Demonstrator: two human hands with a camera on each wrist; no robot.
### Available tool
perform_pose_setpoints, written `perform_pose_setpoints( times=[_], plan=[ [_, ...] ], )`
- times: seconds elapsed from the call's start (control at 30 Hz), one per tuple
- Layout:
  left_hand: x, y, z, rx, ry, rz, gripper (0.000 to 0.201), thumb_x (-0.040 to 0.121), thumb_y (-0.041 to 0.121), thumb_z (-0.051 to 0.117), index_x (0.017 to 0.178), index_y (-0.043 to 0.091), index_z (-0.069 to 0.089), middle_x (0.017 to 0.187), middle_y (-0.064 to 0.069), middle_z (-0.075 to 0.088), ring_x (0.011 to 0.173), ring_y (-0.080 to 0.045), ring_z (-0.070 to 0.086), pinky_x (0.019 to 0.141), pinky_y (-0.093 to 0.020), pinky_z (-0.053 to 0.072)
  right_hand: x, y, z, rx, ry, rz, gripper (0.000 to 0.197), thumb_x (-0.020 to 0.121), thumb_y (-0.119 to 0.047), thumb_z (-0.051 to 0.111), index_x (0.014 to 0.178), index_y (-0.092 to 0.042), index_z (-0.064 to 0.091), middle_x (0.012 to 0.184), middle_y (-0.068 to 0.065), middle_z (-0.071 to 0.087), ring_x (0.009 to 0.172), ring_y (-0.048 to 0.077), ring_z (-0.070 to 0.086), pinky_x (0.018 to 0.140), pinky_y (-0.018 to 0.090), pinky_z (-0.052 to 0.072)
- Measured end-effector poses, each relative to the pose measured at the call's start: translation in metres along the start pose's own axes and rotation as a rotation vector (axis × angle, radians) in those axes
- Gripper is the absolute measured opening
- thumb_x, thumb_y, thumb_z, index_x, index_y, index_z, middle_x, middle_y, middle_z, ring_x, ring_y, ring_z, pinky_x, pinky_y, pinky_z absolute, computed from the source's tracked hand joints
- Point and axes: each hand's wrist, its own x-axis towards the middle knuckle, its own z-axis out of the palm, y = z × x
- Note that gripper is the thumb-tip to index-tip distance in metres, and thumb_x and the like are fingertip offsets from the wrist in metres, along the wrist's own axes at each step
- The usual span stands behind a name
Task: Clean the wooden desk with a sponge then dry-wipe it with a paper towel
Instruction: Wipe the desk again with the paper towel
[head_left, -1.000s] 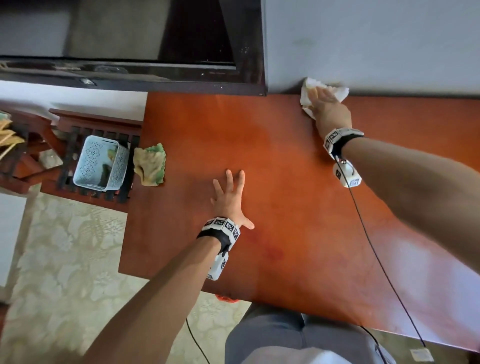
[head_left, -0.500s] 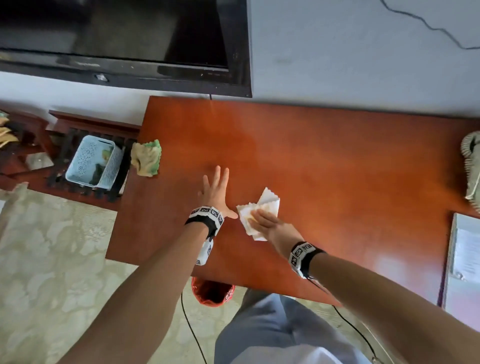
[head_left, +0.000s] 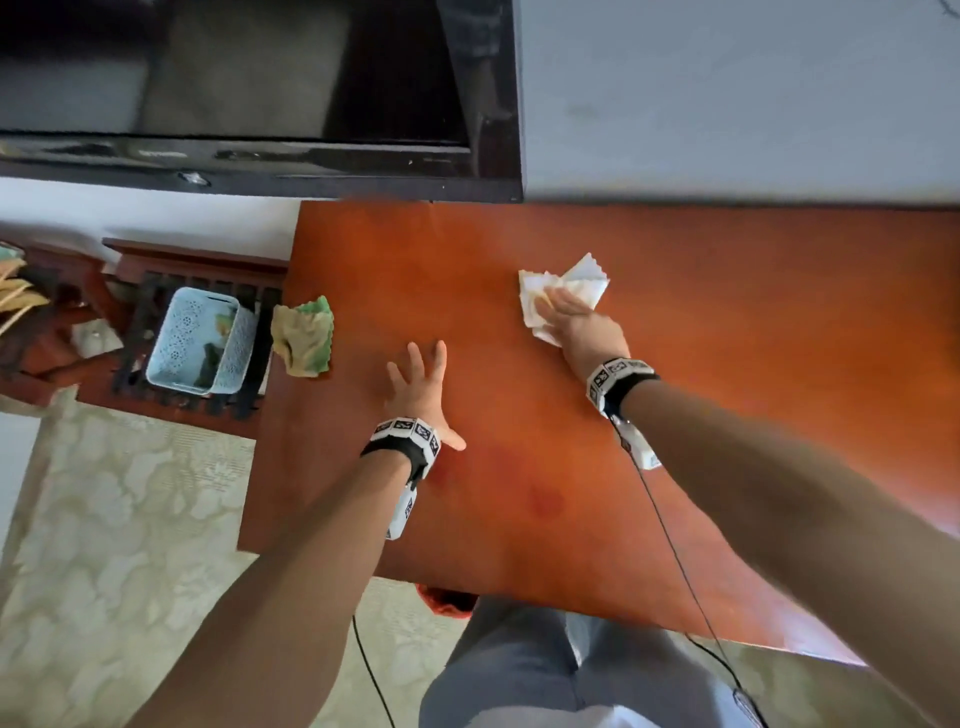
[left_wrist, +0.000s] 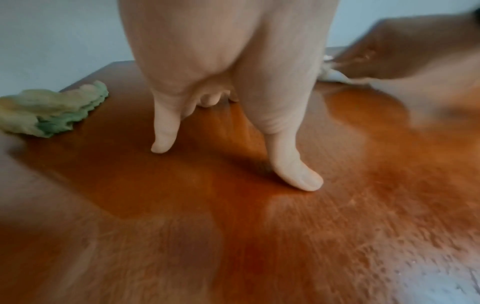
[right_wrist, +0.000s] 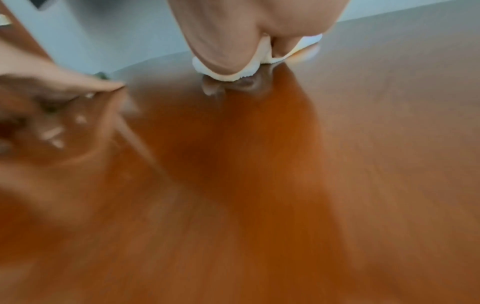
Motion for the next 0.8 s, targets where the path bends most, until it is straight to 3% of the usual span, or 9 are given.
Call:
perform_pose_setpoints(
  times=[0.07,0.2,0.27,0.33,0.4,0.47,0.6,0.7,0.8],
  plan=[
    [0.007,-0.002,0.004,-0.010,0.006,0.004,0.163,0.047,0.041,0.101,0.149,0.047,-0.026,0.161,0.002,-0.033,0.151,-0.043,-0.016,0.109,-0.064,0.038,0.046,0.012,-0.016,0.000,0.050,0.079,0.058,0.102,-0.019,0.047,0.151,-0.044,0.026,0.162,-0.019,0.015,0.149,0.003,0.013,0.109,0.046,0.041],
    [0.008,-0.003,0.004,-0.036,-0.015,0.010,0.162,0.050,0.038,0.101,0.149,0.047,-0.027,0.161,0.002,-0.035,0.151,-0.042,-0.018,0.109,-0.069,0.033,0.119,0.019,-0.047,-0.121,0.075,0.146,0.082,0.093,0.004,0.042,0.153,-0.040,0.008,0.164,-0.013,0.010,0.148,0.013,0.024,0.100,0.046,0.049],
    [0.008,-0.002,0.001,-0.034,-0.023,0.013,0.161,0.051,0.038,0.100,0.150,0.046,-0.027,0.161,0.001,-0.035,0.151,-0.043,-0.017,0.109,-0.070,0.033,0.135,0.018,-0.052,-0.138,0.090,0.151,0.079,0.093,0.002,0.046,0.150,-0.038,0.010,0.162,-0.010,0.019,0.143,0.018,0.037,0.092,0.047,0.053],
    [0.008,-0.002,0.000,-0.014,-0.021,0.012,0.162,0.050,0.041,0.100,0.149,0.047,-0.028,0.161,0.001,-0.034,0.151,-0.044,-0.016,0.107,-0.069,0.036,0.138,0.015,-0.053,-0.141,0.076,0.129,0.072,0.093,0.002,0.049,0.149,-0.030,0.019,0.158,-0.006,0.026,0.143,0.019,0.036,0.090,0.049,0.055],
    [0.008,-0.003,0.001,-0.014,-0.028,0.005,0.162,0.049,0.041,0.100,0.149,0.047,-0.028,0.161,0.001,-0.035,0.151,-0.044,-0.016,0.107,-0.069,0.035,0.127,0.005,-0.055,-0.138,0.079,0.120,0.063,0.095,-0.005,0.049,0.151,-0.025,0.027,0.158,0.000,0.026,0.142,0.024,0.036,0.095,0.051,0.053],
    [0.008,-0.003,0.000,-0.030,-0.039,0.003,0.162,0.050,0.040,0.100,0.148,0.049,-0.028,0.160,0.002,-0.037,0.150,-0.043,-0.018,0.108,-0.071,0.032,0.106,-0.007,-0.048,-0.114,0.074,0.059,0.053,0.102,-0.021,0.043,0.153,-0.021,0.029,0.161,0.003,0.024,0.147,0.027,0.027,0.108,0.049,0.042],
    [0.003,-0.003,-0.004,-0.078,-0.056,0.013,0.161,0.050,0.037,0.101,0.149,0.050,-0.026,0.159,0.004,-0.039,0.150,-0.042,-0.022,0.110,-0.073,0.026,0.039,-0.043,-0.020,-0.138,0.037,-0.078,0.056,0.105,-0.036,0.031,0.156,-0.015,0.021,0.162,0.006,0.022,0.151,0.023,0.014,0.106,0.043,0.045],
    [-0.006,-0.008,-0.004,-0.094,-0.023,0.045,0.162,0.049,0.038,0.101,0.150,0.048,-0.026,0.160,0.007,-0.036,0.150,-0.042,-0.021,0.110,-0.074,0.026,-0.021,-0.069,0.016,-0.182,-0.041,-0.176,0.059,0.103,-0.025,0.034,0.158,-0.017,0.014,0.164,0.004,0.014,0.152,0.023,0.008,0.103,0.041,0.048],
    [-0.014,-0.021,-0.002,-0.087,0.017,0.128,0.165,0.048,0.040,0.101,0.150,0.046,-0.029,0.161,0.011,-0.035,0.151,-0.044,-0.016,0.113,-0.071,0.025,-0.085,-0.092,0.052,-0.192,-0.112,-0.375,0.077,0.093,0.001,0.043,0.158,-0.019,0.006,0.166,0.001,-0.001,0.153,0.022,-0.001,0.105,0.037,0.047]
  ],
)
